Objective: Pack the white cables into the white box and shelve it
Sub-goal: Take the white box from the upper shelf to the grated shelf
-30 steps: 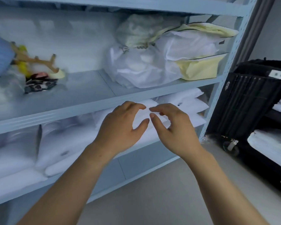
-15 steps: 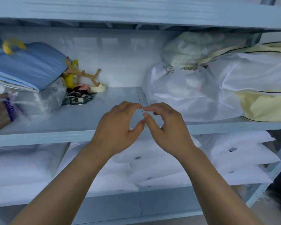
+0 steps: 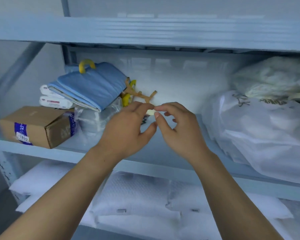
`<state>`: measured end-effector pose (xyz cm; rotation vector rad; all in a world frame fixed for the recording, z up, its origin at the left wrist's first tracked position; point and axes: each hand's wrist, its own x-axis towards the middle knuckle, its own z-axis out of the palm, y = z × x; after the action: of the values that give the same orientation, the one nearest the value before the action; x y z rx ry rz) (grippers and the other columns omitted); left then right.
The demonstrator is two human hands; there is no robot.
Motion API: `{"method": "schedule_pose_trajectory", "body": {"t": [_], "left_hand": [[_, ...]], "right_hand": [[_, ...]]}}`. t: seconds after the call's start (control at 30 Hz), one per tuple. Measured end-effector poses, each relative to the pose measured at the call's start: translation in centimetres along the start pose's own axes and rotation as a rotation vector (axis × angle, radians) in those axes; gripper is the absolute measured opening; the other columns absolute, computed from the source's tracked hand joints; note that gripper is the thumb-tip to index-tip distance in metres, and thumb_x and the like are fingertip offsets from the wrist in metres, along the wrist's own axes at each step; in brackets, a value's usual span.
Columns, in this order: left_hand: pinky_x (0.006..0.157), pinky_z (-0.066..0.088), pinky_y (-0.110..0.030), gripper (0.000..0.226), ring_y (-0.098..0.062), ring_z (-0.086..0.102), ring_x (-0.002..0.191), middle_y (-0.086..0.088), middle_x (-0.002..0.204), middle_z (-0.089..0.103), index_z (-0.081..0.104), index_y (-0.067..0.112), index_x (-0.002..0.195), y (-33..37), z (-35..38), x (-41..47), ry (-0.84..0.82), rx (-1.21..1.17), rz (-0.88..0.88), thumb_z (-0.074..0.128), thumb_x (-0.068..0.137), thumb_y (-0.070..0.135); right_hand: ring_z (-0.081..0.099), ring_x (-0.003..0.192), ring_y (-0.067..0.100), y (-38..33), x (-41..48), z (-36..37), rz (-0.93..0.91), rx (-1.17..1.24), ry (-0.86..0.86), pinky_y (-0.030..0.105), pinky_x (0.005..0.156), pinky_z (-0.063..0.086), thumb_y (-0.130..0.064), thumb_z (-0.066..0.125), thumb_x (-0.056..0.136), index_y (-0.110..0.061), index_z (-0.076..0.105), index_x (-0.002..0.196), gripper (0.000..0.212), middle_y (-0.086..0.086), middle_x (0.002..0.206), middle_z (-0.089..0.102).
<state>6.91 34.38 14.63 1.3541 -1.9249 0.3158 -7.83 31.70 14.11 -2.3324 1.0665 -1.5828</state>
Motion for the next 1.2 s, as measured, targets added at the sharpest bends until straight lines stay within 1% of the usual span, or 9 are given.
{"method": "schedule_pose_trajectory", "body": {"t": [0.17,0.23,0.3,0.37,0.53,0.67,0.8,0.93,1.2], "left_hand": [[0.082,0.048,-0.04,0.042,-0.023,0.054,0.106,-0.001,0.121,0.056,0.051,0.02,0.125,-7.3,-2.6,1.4,0.011,-0.008,0.025,0.055,0.085,0.035],[0.082,0.047,-0.037,0.043,-0.022,0.054,0.104,0.001,0.123,0.055,0.05,0.022,0.126,-10.3,-3.9,1.9,0.005,0.007,0.036,0.054,0.086,0.037],[0.075,0.042,-0.03,0.042,-0.018,0.055,0.089,0.003,0.123,0.055,0.05,0.024,0.125,-13.2,-5.2,2.4,0.015,0.017,0.05,0.054,0.086,0.038],[0.07,0.037,-0.026,0.041,-0.015,0.052,0.079,0.004,0.122,0.055,0.051,0.026,0.124,-16.1,-6.5,2.7,0.025,0.015,0.061,0.054,0.086,0.039],[0.076,0.042,-0.031,0.041,-0.019,0.054,0.103,0.004,0.123,0.054,0.049,0.026,0.125,-21.4,-9.2,3.5,0.025,0.02,0.097,0.051,0.086,0.04],[0.074,0.043,-0.034,0.04,-0.016,0.052,0.077,0.005,0.122,0.055,0.05,0.027,0.123,-23.5,-11.1,3.7,0.04,-0.019,0.11,0.049,0.085,0.042],[0.079,0.046,-0.034,0.04,-0.019,0.056,0.099,0.005,0.123,0.054,0.05,0.026,0.124,-25.5,-12.7,3.6,0.055,-0.017,0.1,0.051,0.086,0.041],[0.073,0.04,-0.027,0.042,-0.016,0.054,0.104,0.007,0.123,0.055,0.05,0.028,0.123,-27.0,-14.3,3.3,0.111,0.046,0.074,0.046,0.085,0.045],[0.062,0.036,-0.024,0.036,-0.001,0.053,0.073,0.009,0.11,0.06,0.055,0.028,0.116,-28.5,-20.8,3.8,0.225,0.155,0.054,0.048,0.082,0.041]], "right_hand": [[0.049,0.083,-0.017,-1.7,3.6,6.4,-0.03,0.013,0.044,0.001,0.071,0.036,-0.022,0.057,0.088,-0.021,0.066,0.097,0.013,-0.009,0.1,0.062],[0.051,0.083,-0.015,-2.6,5.0,9.1,-0.02,0.016,0.057,0.0,0.071,0.035,-0.023,0.056,0.089,-0.02,0.066,0.1,0.015,-0.009,0.102,0.061],[0.053,0.082,-0.01,-3.6,6.5,11.5,-0.008,0.015,0.073,0.001,0.071,0.036,-0.024,0.055,0.089,-0.02,0.066,0.102,0.017,-0.009,0.102,0.061],[0.055,0.083,-0.004,-4.8,7.9,13.9,-0.004,0.011,0.09,0.005,0.07,0.04,-0.026,0.055,0.089,-0.021,0.065,0.101,0.016,-0.009,0.102,0.061],[0.057,0.091,0.005,-7.8,10.6,18.7,-0.009,-0.02,0.115,0.029,0.08,0.049,-0.028,0.053,0.089,-0.021,0.066,0.101,0.019,-0.008,0.103,0.061],[0.059,0.092,0.009,-9.8,11.9,21.1,-0.012,0.013,0.135,0.036,0.081,0.05,-0.031,0.053,0.089,-0.023,0.066,0.1,0.018,-0.01,0.103,0.062],[0.059,0.094,0.008,-11.0,12.9,22.3,-0.014,0.028,0.124,0.034,0.083,0.05,-0.032,0.053,0.089,-0.026,0.064,0.102,0.018,-0.011,0.106,0.061],[0.056,0.091,0.006,-12.1,13.7,23.4,-0.059,0.017,0.079,0.026,0.079,0.048,-0.031,0.054,0.089,-0.024,0.064,0.104,0.019,-0.011,0.105,0.06],[0.056,0.091,0.004,-17.2,17.9,24.9,-0.236,0.126,0.072,0.027,0.079,0.049,-0.025,0.056,0.089,-0.019,0.065,0.103,0.018,-0.009,0.103,0.061]]}}
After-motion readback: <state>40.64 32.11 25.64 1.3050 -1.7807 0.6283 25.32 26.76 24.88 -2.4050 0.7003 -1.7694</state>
